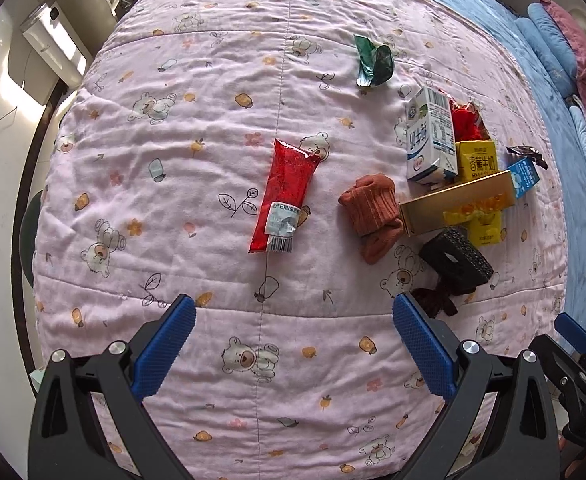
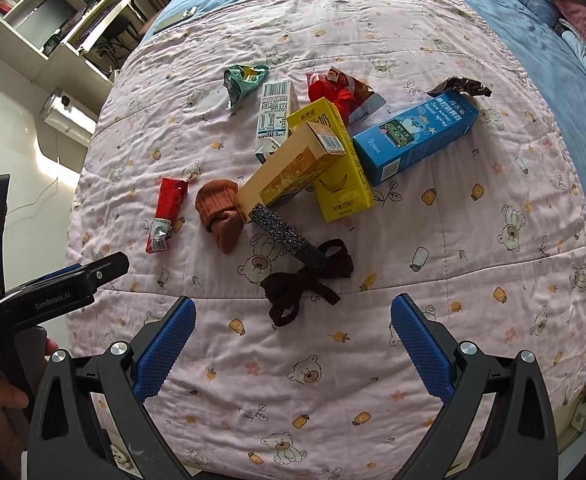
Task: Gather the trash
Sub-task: 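Grasp the red tube with the left tool while the right tool approaches the brown sock, then grasp the brown sock with the right tool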
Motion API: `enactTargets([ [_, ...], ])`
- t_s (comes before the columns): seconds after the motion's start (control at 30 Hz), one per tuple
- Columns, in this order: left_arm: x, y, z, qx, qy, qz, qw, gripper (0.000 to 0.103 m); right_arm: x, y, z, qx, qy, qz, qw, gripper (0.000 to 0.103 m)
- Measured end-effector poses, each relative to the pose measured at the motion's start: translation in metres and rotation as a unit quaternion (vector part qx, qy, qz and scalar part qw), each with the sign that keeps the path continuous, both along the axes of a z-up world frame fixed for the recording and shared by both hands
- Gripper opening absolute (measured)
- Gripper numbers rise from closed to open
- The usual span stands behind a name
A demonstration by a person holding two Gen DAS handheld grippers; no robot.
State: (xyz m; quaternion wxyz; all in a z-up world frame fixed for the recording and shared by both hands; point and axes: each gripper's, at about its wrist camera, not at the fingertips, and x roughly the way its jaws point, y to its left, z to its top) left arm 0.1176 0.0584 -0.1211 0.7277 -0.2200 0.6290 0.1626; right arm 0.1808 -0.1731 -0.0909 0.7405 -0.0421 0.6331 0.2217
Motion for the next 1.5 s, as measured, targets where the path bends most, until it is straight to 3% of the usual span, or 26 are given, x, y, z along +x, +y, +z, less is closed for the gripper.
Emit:
enactTargets([
  [0.27, 0.045, 0.013, -0.055, -0.042, 0.001, -0.026, 0.9988, 0.099, 0.019, 0.014, -0.031, 0.004, 0.012, -0.011, 1.0, 0.095],
  [0.5, 0.063, 0.033, -0.091, -0.063, 0.009, 0.01, 0.9979, 0.095, 0.031, 0.019, -0.048, 0.012, 0.026, -0.023, 0.999, 0.095],
  [0.67, 0.068, 0.045, -0.114, -0.062, 0.025, 0.013, 0.9977, 0.062, 0.029, 0.03, -0.048, 0.042, 0.022, -0.004, 0.999, 0.093],
  [0.73, 0.067, 0.048, -0.115, -0.063, 0.016, 0.019, 0.9977, 0.058, 0.028, 0.04, -0.047, 0.043, 0.018, 0.013, 0.999, 0.092],
  [0.83, 0.061, 0.053, -0.111, -0.059, 0.003, 0.01, 0.9982, 0.037, 0.029, 0.055, -0.046, 0.05, 0.015, 0.033, 0.998, 0.092],
  [0.9, 0.056, 0.058, -0.108, -0.078, -0.011, 0.014, 0.9968, 0.034, 0.031, 0.065, -0.047, 0.055, 0.014, 0.044, 0.997, 0.091],
  [1.03, 0.051, 0.069, -0.103, -0.108, -0.037, 0.014, 0.9933, 0.033, 0.034, 0.093, -0.054, 0.065, 0.015, 0.082, 0.994, 0.082],
  [1.17, 0.047, 0.076, -0.092, -0.128, -0.059, 0.033, 0.9895, 0.033, 0.042, 0.12, -0.081, 0.057, 0.039, 0.101, 0.993, 0.07],
  [1.33, 0.032, 0.078, -0.088, -0.142, -0.067, 0.047, 0.9865, 0.033, 0.046, 0.146, -0.106, 0.033, 0.043, 0.123, 0.991, 0.066],
  [1.4, 0.029, 0.079, -0.088, -0.142, -0.067, 0.05, 0.9863, 0.033, 0.046, 0.156, -0.118, 0.008, 0.048, 0.135, 0.99, 0.056],
  [1.47, 0.017, 0.081, -0.086, -0.143, -0.066, 0.053, 0.986, 0.033, 0.047, 0.16, -0.129, -0.024, 0.046, 0.139, 0.989, 0.034],
  [1.5, 0.013, 0.081, -0.084, -0.144, -0.066, 0.053, 0.986, 0.033, 0.048, 0.158, -0.129, -0.023, 0.045, 0.135, 0.99, 0.033],
])
